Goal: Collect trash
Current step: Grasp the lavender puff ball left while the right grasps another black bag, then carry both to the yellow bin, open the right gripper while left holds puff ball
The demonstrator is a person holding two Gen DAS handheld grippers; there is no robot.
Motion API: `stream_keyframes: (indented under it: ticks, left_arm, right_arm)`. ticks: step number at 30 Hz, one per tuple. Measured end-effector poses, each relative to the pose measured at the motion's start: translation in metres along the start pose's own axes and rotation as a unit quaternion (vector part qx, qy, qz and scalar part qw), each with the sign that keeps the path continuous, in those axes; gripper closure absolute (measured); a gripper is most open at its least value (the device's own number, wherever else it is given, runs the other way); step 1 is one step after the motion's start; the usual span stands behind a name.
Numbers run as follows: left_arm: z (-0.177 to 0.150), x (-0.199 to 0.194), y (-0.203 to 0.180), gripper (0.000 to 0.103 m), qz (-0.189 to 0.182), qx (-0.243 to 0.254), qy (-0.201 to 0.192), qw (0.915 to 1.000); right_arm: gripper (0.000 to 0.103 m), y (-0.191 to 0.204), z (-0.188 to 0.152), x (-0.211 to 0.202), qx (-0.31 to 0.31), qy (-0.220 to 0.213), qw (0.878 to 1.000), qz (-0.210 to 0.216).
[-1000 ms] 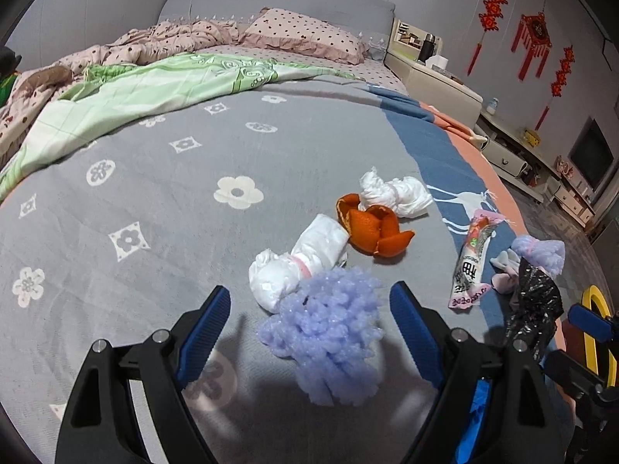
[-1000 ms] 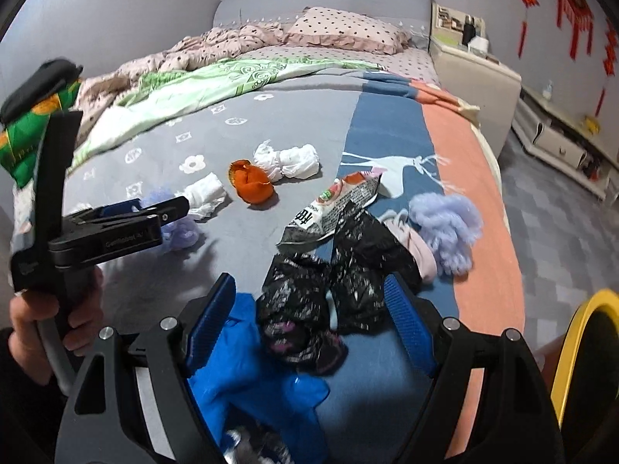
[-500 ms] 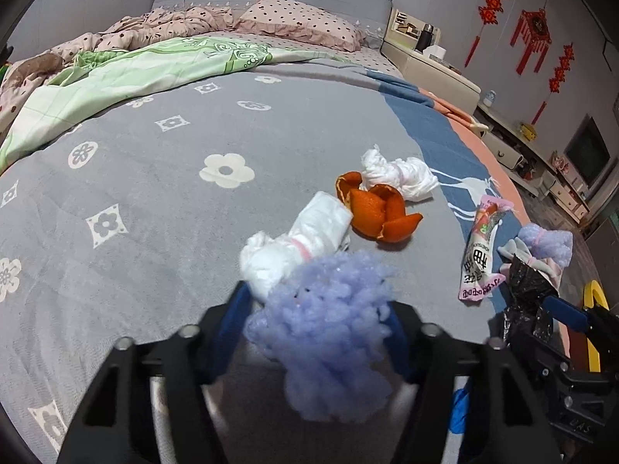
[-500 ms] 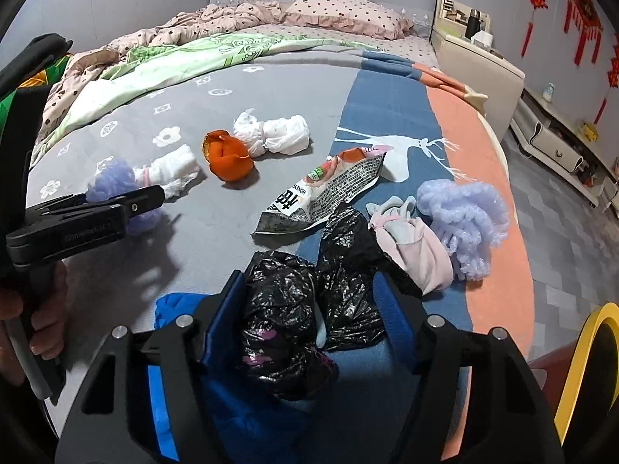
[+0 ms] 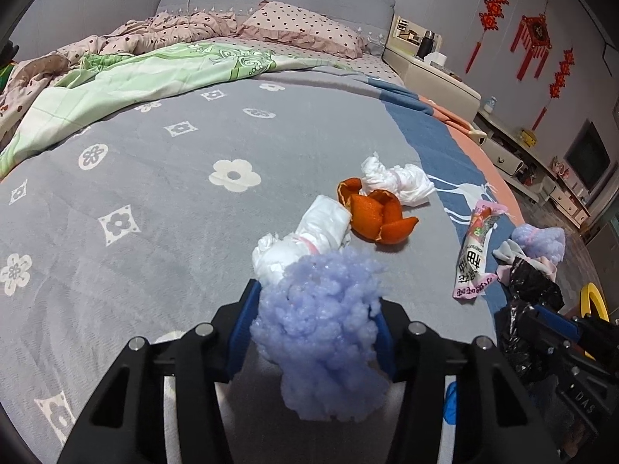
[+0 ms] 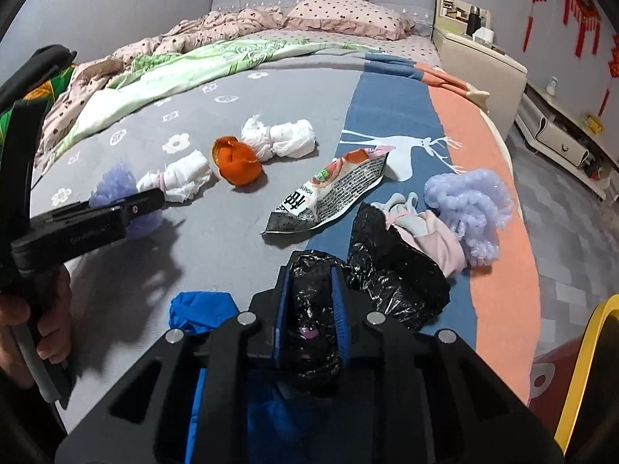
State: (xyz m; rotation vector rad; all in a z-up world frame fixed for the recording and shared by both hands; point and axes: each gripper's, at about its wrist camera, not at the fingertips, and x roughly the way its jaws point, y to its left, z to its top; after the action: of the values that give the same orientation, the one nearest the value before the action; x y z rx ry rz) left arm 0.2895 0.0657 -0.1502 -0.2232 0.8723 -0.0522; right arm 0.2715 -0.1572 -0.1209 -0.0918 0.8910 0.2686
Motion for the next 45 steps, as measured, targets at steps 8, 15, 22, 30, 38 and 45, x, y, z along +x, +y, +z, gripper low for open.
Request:
stream_keyframes:
  ticks: [8,15,22,30,38,45]
  left_arm:
    - [0.002,-0.021,-0.005,0.054,-0.004,0.005,-0.019,0.9998]
    - [0.005,-0.042,-0.014,0.054,-0.011,0.015,-0.033,0.9993]
    - [0.006,-0.067,-0.028,0.054,-0.017,0.029,-0.048,0.9983]
    - [0.005,-0.1,-0.06,0.054,-0.036,0.053,-0.068,0.9957]
    - [0.007,-0.133,-0.115,0.054,-0.066,0.092,-0.087,0.9898]
    - [0.009,-0.148,-0.164,0.054,-0.099,0.112,-0.088,0.9849]
  right_arm:
    - [0.083,-0.018,0.001,-0.034,0.035,-0.022,0.999,0.016]
    - [0.083,-0.028,0.001,-0.07,0.047,-0.048,0.997,0.023]
    - [0.083,-0.038,-0.006,-0.106,0.063,-0.069,0.995,0.031]
    - [0.083,-0.065,-0.016,-0.157,0.088,-0.109,0.99,0.026]
    - [0.083,-0.103,-0.026,-0.208,0.109,-0.149,0.983,0.003]
    - [0.083,-0.146,-0.04,-0.244,0.137,-0.176,0.975,-0.018]
